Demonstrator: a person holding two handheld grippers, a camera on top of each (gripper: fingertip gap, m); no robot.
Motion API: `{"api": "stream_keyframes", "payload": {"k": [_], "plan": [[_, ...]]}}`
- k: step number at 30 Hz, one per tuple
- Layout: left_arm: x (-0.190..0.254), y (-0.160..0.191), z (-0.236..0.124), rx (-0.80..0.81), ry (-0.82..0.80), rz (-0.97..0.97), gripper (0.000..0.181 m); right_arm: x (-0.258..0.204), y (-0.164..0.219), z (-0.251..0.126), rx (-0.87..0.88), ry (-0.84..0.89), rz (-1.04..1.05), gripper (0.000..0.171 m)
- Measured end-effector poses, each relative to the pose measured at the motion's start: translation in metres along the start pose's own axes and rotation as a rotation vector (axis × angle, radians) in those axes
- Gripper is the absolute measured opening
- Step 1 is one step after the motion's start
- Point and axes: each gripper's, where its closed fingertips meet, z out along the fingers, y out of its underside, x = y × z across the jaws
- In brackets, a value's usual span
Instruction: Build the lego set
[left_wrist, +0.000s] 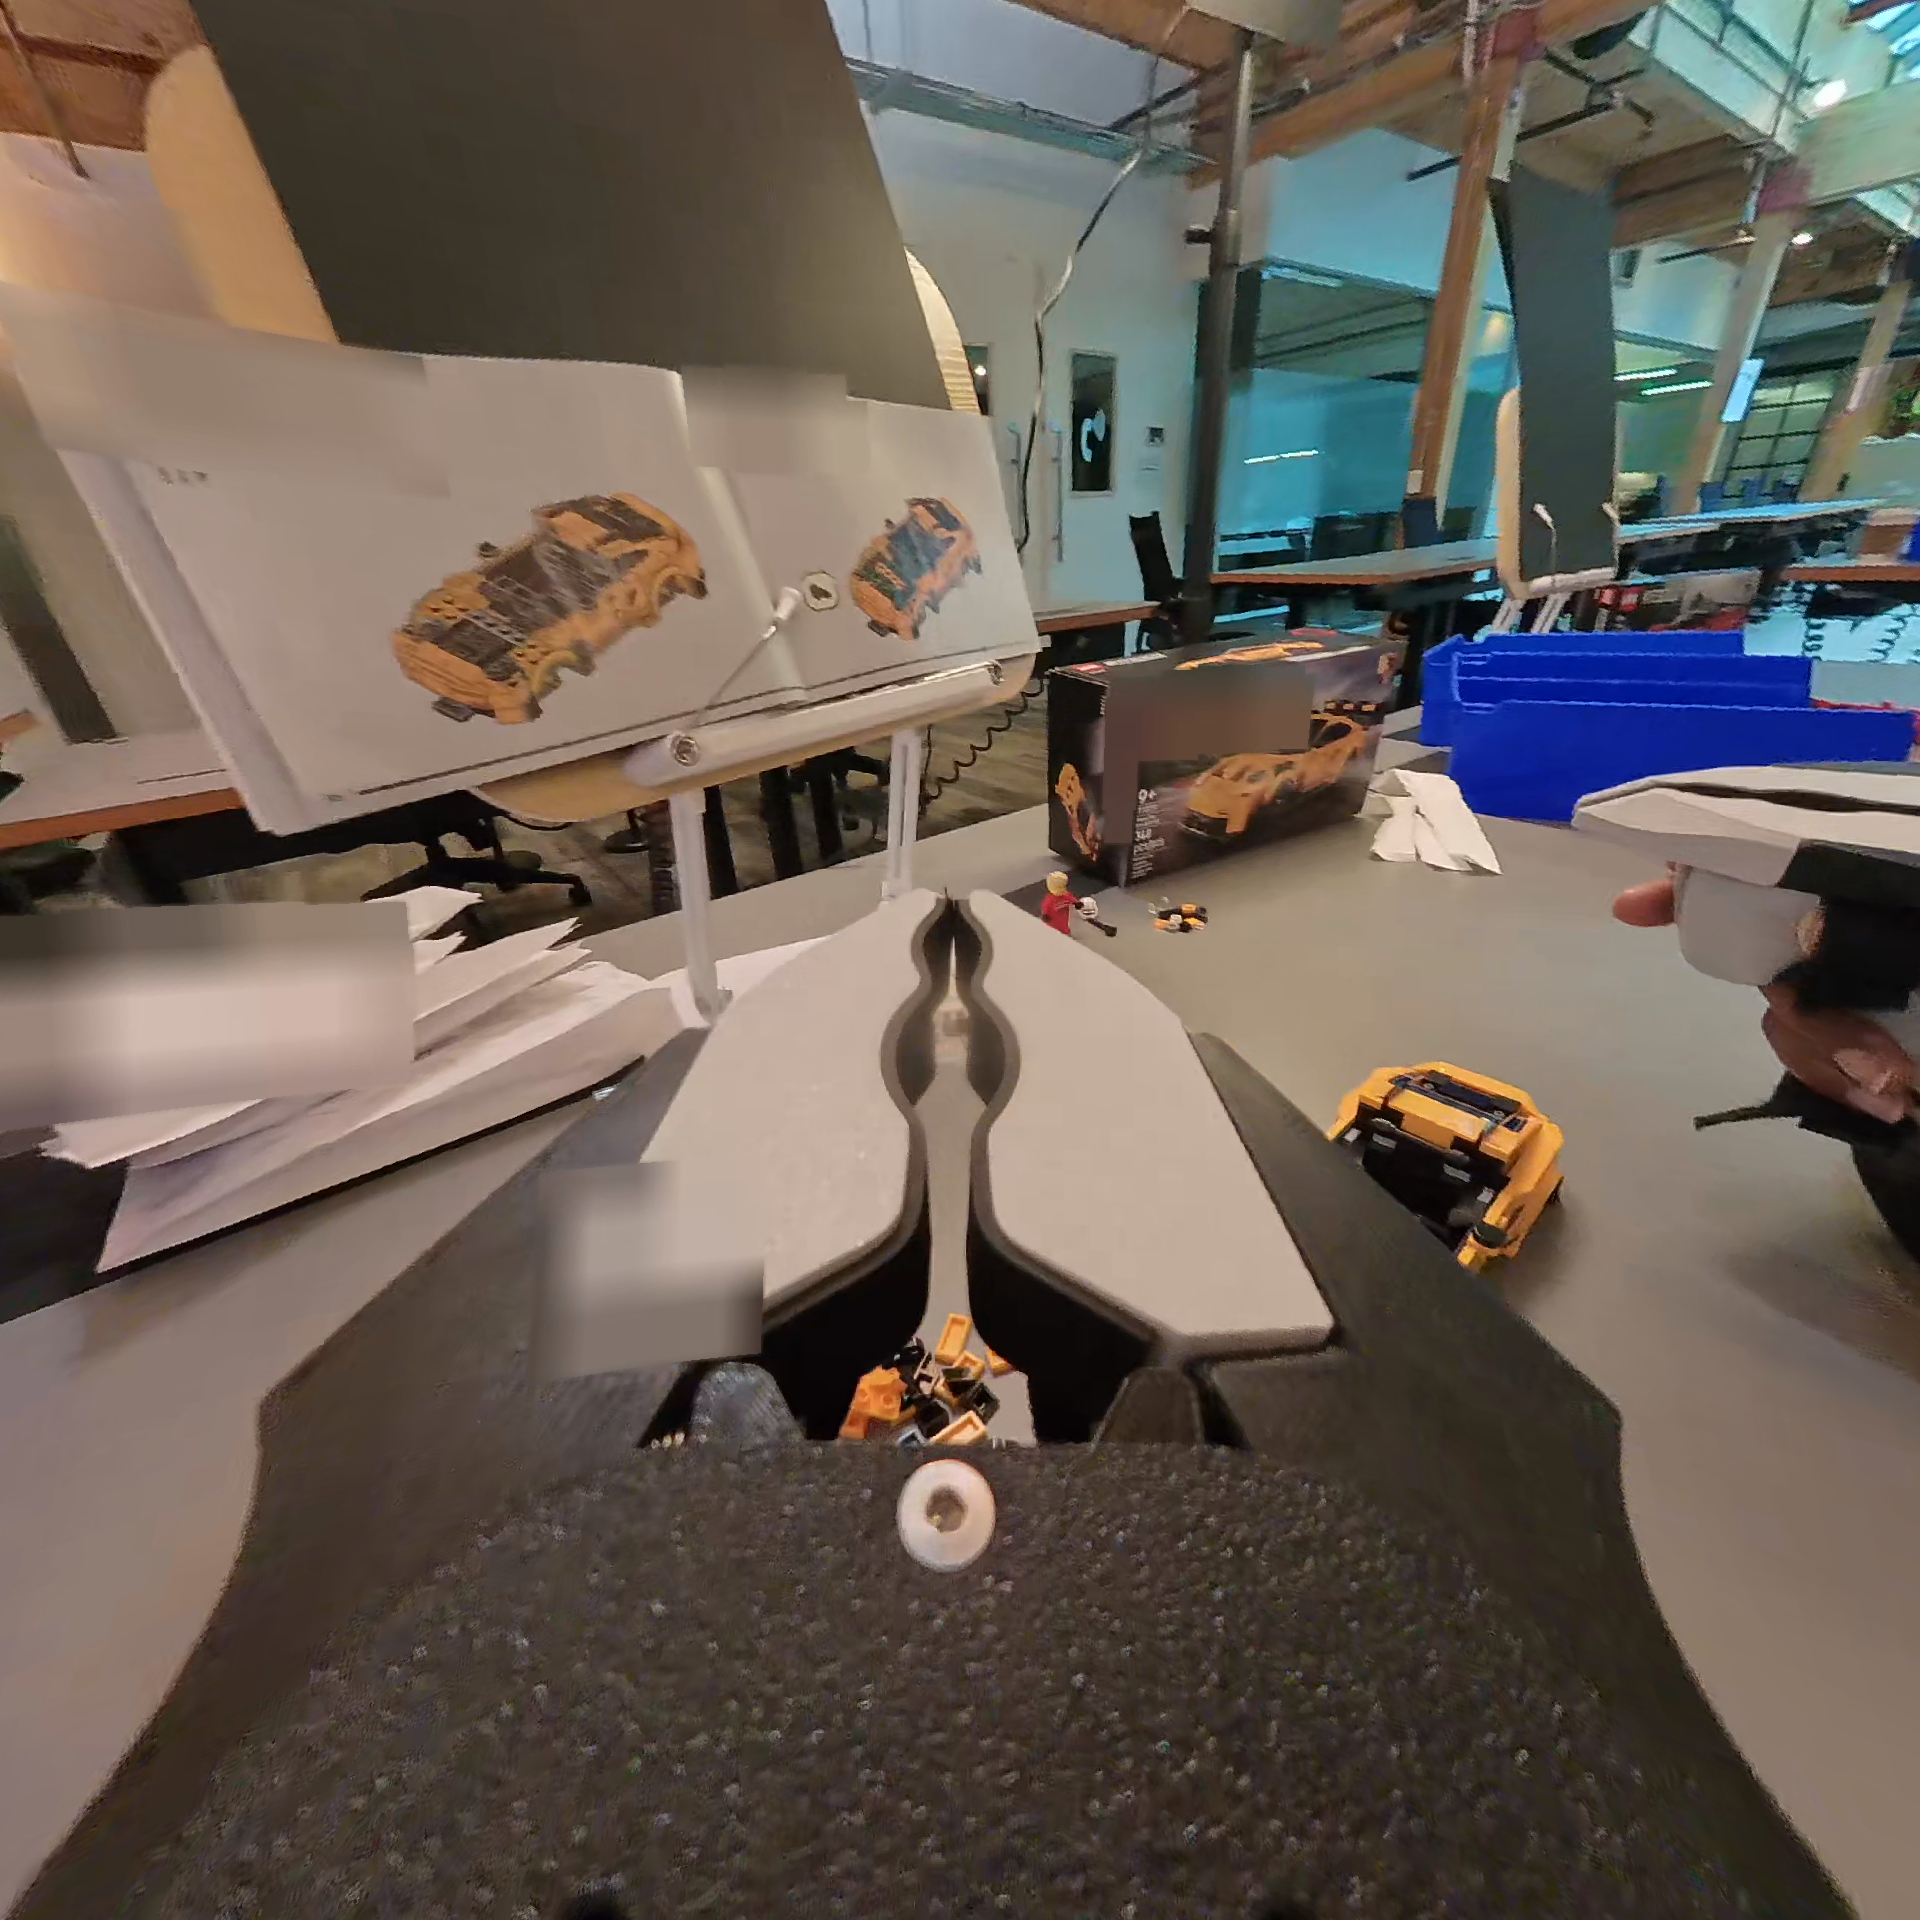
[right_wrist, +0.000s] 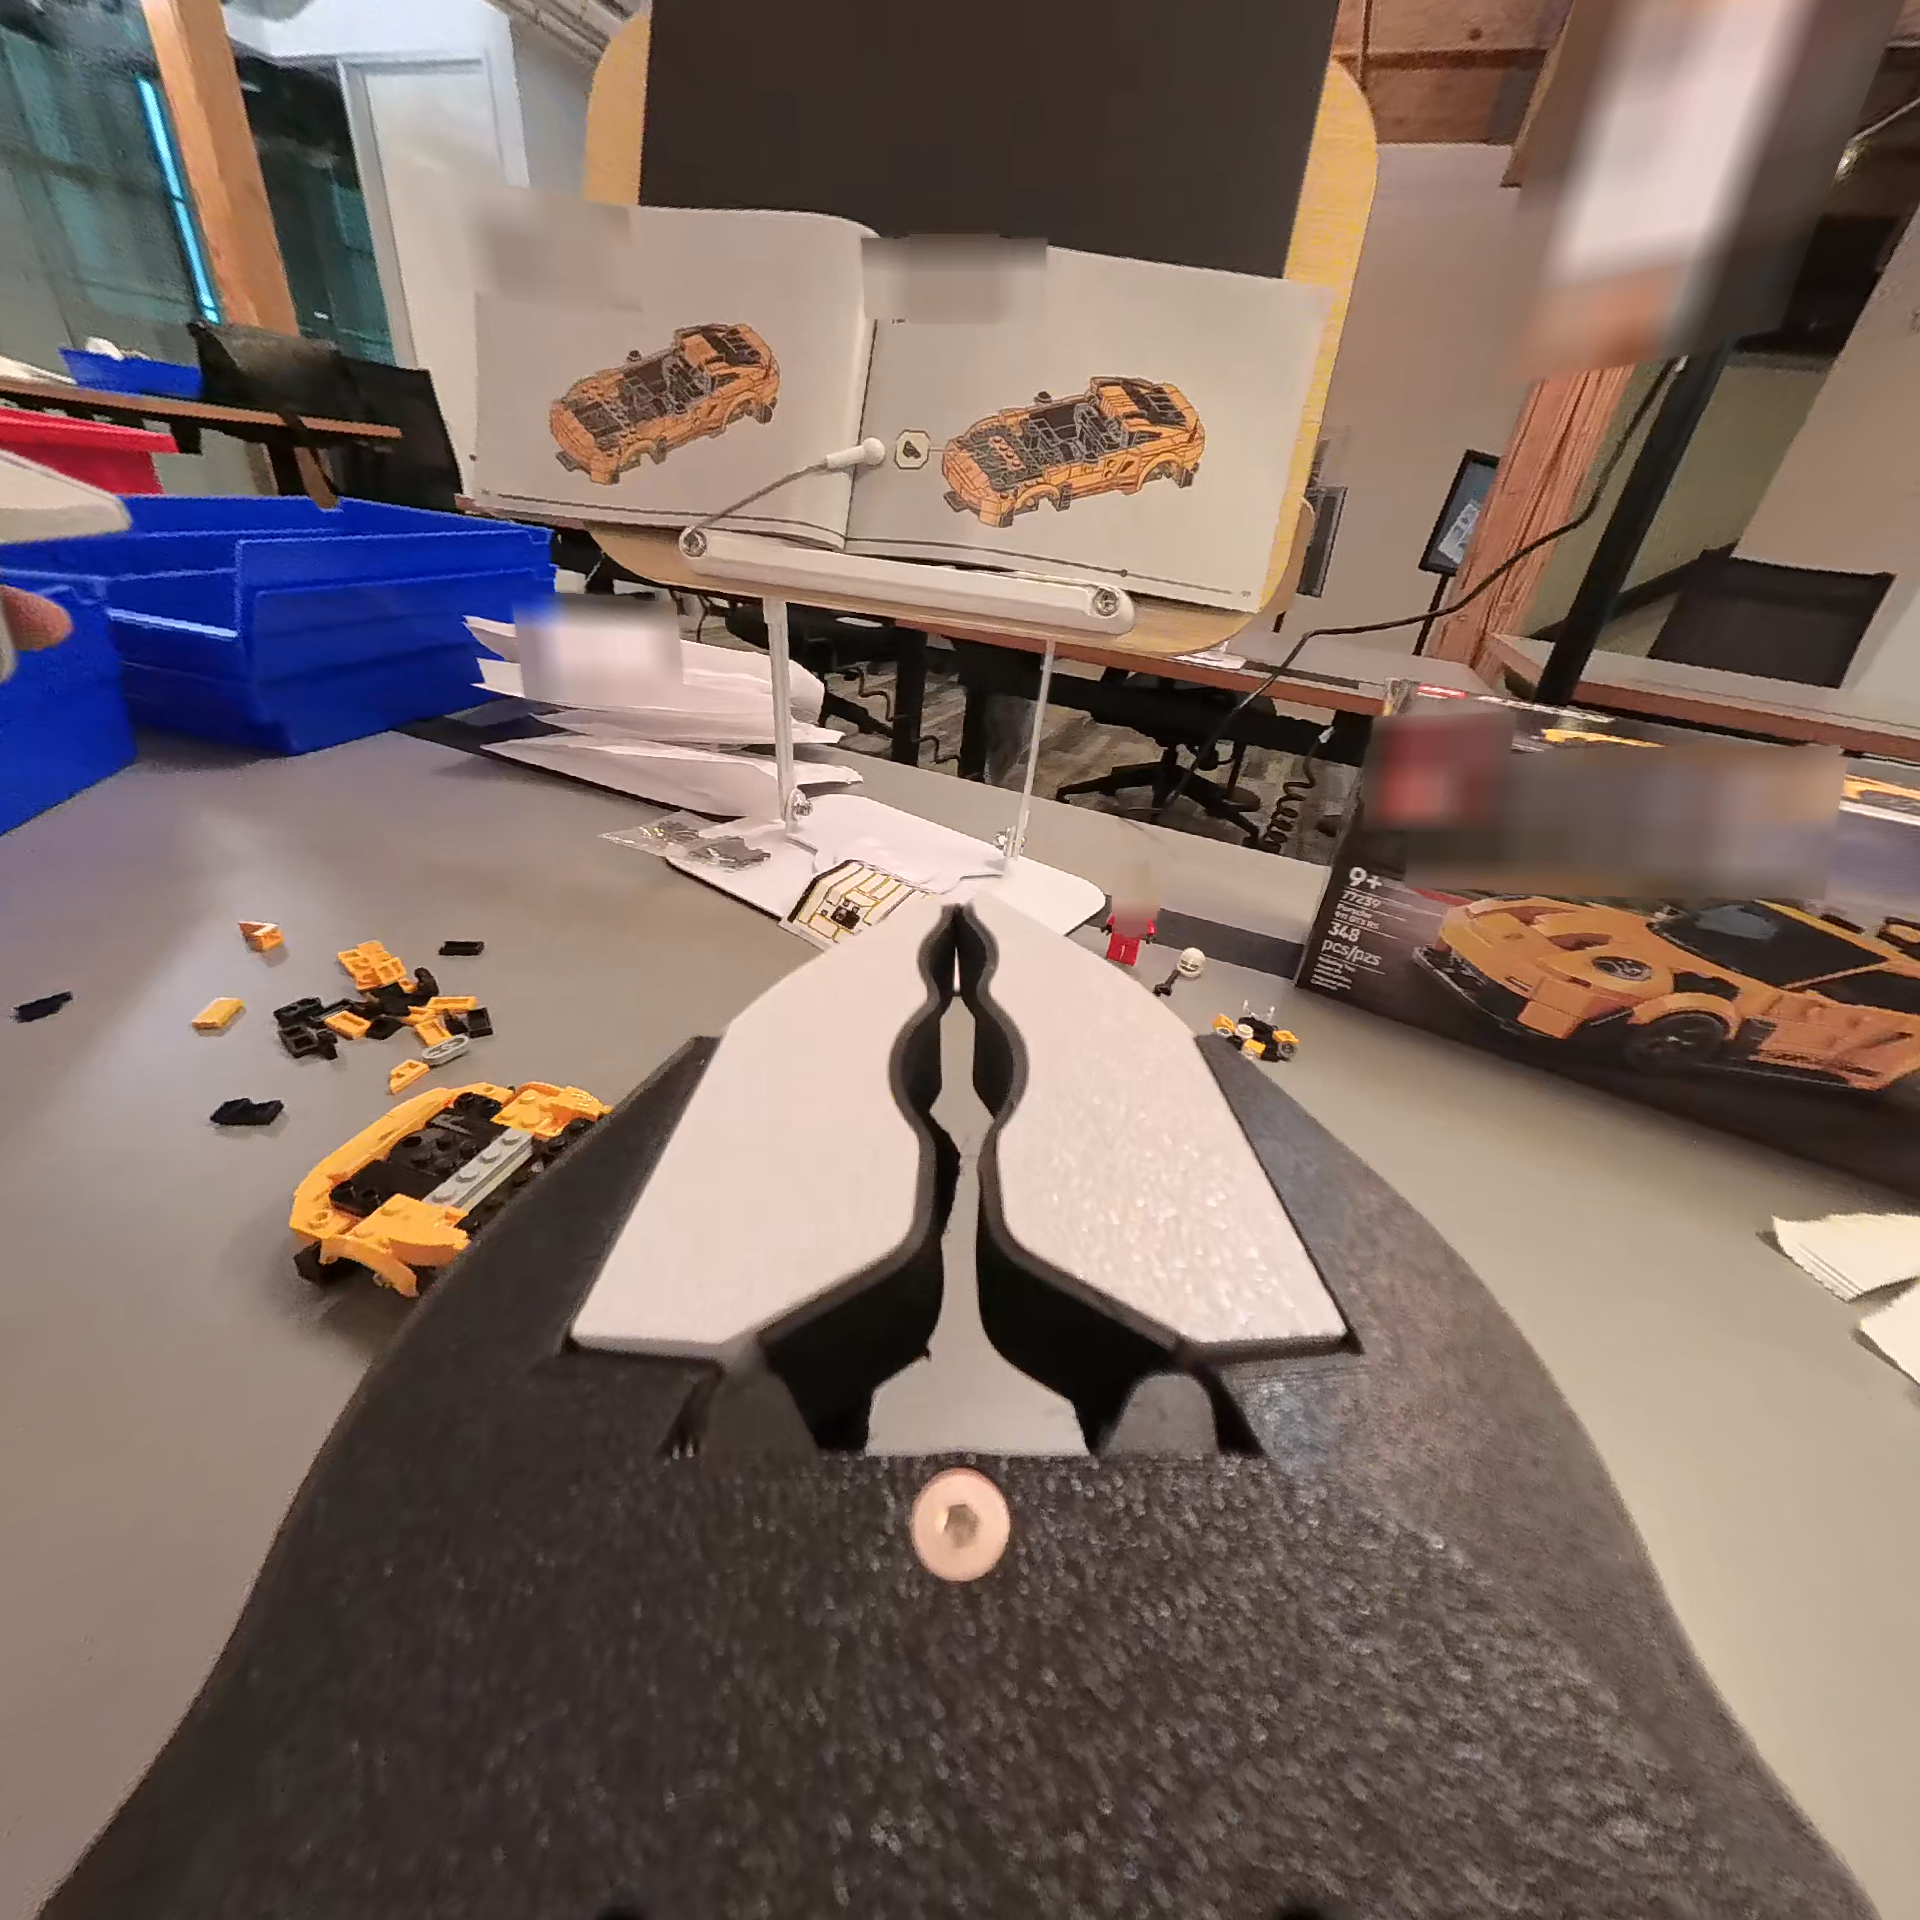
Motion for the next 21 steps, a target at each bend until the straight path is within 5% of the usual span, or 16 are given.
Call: {"api": "stream_keyframes", "payload": {"k": [6,14,21], "plan": [[-0.011,0.009,0.001,-0.025,-0.036,-0.026,0.000,-0.007,-0.030,0.030,0.051,0.011,-0.029,0.001],[-0.011,0.024,0.008,-0.072,-0.021,-0.021,0.000,-0.024,-0.133,0.166,0.192,-0.087,-0.131,0.002],[-0.015,0.029,0.008,-0.082,-0.005,-0.048,0.000,-0.022,-0.141,0.259,0.141,-0.087,-0.143,0.004]]}}
